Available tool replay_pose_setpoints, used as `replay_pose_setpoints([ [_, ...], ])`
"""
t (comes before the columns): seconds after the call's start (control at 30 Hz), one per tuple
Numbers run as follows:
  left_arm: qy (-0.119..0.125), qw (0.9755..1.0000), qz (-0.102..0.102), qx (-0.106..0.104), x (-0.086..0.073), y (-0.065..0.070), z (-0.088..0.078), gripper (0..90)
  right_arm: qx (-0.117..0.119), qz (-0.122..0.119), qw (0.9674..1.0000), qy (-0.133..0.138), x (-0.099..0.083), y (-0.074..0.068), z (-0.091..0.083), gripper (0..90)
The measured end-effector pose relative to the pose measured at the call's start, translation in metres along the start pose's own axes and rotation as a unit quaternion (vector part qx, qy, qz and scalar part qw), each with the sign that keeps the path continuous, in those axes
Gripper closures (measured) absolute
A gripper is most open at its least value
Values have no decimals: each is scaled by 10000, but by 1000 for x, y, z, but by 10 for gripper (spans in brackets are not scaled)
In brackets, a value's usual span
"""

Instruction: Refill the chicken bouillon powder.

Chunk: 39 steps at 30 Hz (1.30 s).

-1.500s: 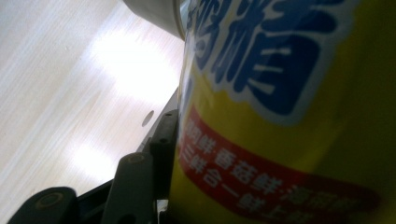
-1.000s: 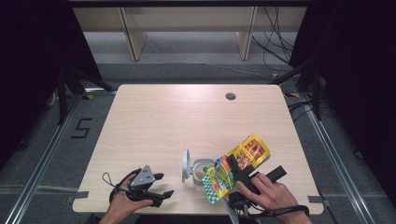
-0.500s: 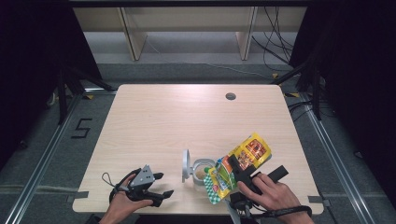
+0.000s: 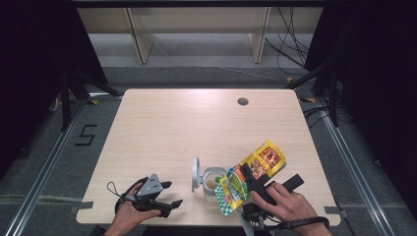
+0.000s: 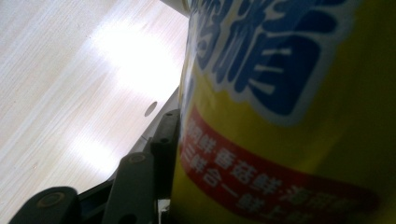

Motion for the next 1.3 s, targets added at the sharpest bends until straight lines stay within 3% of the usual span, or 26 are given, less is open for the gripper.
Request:
replay_pose_setpoints([
  [0.2,-2,10000,-11,-1,0,0,0,253,64,-19,10000,16,0,0,0,567],
  [0.3,-109,9999,107,19,-1,-2,-2,253,71,-30,10000,19,0,0,0,568],
  [0.57,-129,9999,75,1,0,-2,-2,253,13,-44,10000,4,0,0,0,569],
  [0.7,5,10000,19,27,1,-1,-1,253,62,-10,10000,15,0,0,0,570],
  [0.83,-62,9999,83,37,0,-2,-2,253,18,-52,10000,2,0,0,-1,570],
  [0.93,6,10000,6,23,1,-1,-1,253,18,-57,10000,2,-1,0,-1,570],
  [1.03,-57,9999,92,39,0,-3,-2,253,13,-73,10000,-30,-1,1,-1,571],
  [1.23,60,10000,-51,34,2,-1,-1,253,0,-27,10000,-37,-2,0,-1,571],
  [1.3,58,10000,50,16,2,-2,-1,253,70,-9,10000,-21,-2,-1,-2,571],
])
Point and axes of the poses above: each handheld gripper's, and its own axes: z roughly forward along the jaws, x roughly out of its top, y roughly to its right, the point moved 7 cm from there along z, roughly forward along the jaws, and after that the axes turned 10 degrees about y, right-handed, at the moved point
